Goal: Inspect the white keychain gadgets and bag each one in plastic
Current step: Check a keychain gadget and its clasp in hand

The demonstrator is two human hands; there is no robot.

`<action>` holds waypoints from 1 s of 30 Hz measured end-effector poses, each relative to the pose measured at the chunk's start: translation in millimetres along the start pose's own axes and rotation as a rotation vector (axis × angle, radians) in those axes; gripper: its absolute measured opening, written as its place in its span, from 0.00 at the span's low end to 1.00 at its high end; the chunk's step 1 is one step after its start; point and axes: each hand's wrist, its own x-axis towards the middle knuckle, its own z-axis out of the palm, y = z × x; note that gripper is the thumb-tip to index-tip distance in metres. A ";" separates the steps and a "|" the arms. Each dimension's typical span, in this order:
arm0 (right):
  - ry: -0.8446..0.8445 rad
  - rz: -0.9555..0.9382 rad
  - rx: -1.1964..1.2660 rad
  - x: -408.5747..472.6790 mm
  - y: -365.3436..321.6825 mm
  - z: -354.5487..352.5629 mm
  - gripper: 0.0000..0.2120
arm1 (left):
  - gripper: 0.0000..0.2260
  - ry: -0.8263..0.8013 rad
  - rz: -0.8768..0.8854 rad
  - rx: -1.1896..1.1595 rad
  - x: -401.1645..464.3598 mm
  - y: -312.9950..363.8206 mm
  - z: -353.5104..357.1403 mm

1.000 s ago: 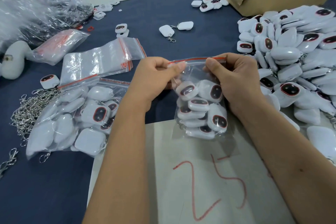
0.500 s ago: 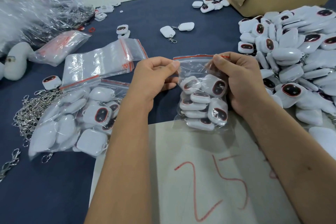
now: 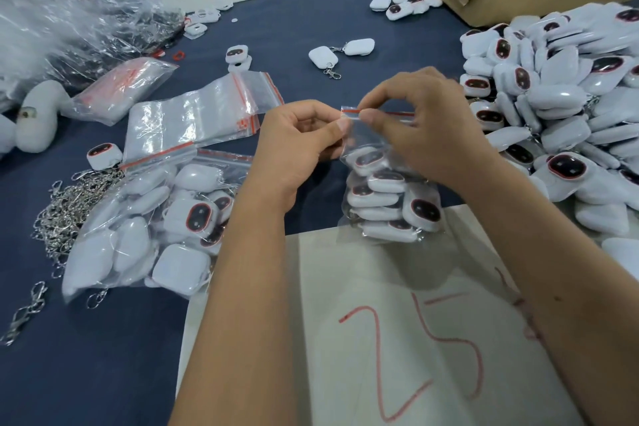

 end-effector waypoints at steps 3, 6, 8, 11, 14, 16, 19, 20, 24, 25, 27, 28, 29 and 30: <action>-0.031 -0.035 0.074 7.2 2.0 0.6 0.04 | 0.05 0.006 0.021 0.003 1.0 -1.9 -1.3; -0.040 -0.040 0.149 6.8 7.1 4.2 0.05 | 0.04 0.041 0.059 0.045 2.3 -4.1 -0.7; -0.035 -0.043 0.155 4.5 10.6 9.5 0.06 | 0.04 0.060 0.084 0.077 3.0 -5.6 0.5; -0.034 -0.048 0.229 2.9 13.5 13.1 0.06 | 0.04 0.080 0.158 0.166 3.6 -6.8 1.5; -0.049 -0.044 0.317 2.2 15.3 12.6 0.06 | 0.04 0.082 0.260 0.263 2.8 -5.6 4.7; -0.061 -0.042 0.353 0.9 16.4 12.1 0.05 | 0.04 0.081 0.306 0.308 2.0 -4.7 6.7; -0.054 -0.039 0.374 0.2 17.3 11.2 0.04 | 0.03 0.084 0.332 0.331 2.0 -5.0 6.6; -0.049 -0.037 0.378 0.4 17.4 10.8 0.04 | 0.03 0.087 0.333 0.332 1.7 -5.1 6.7; -0.041 -0.031 0.377 0.6 15.9 10.3 0.04 | 0.03 0.111 0.326 0.313 0.3 -4.3 7.8; -0.042 -0.032 0.371 0.5 15.4 10.2 0.05 | 0.03 0.110 0.324 0.316 0.2 -4.0 8.0; -0.040 -0.042 0.349 0.6 13.9 10.4 0.05 | 0.04 0.106 0.324 0.333 0.6 -3.7 8.2; -0.034 -0.046 0.336 0.5 13.6 10.6 0.05 | 0.04 0.105 0.324 0.341 1.0 -3.7 8.3; -0.027 -0.049 0.324 0.2 13.5 10.8 0.05 | 0.04 0.105 0.322 0.344 1.2 -3.8 8.0; -0.022 -0.049 0.314 -0.1 13.6 10.7 0.05 | 0.04 0.106 0.319 0.343 1.3 -3.9 7.3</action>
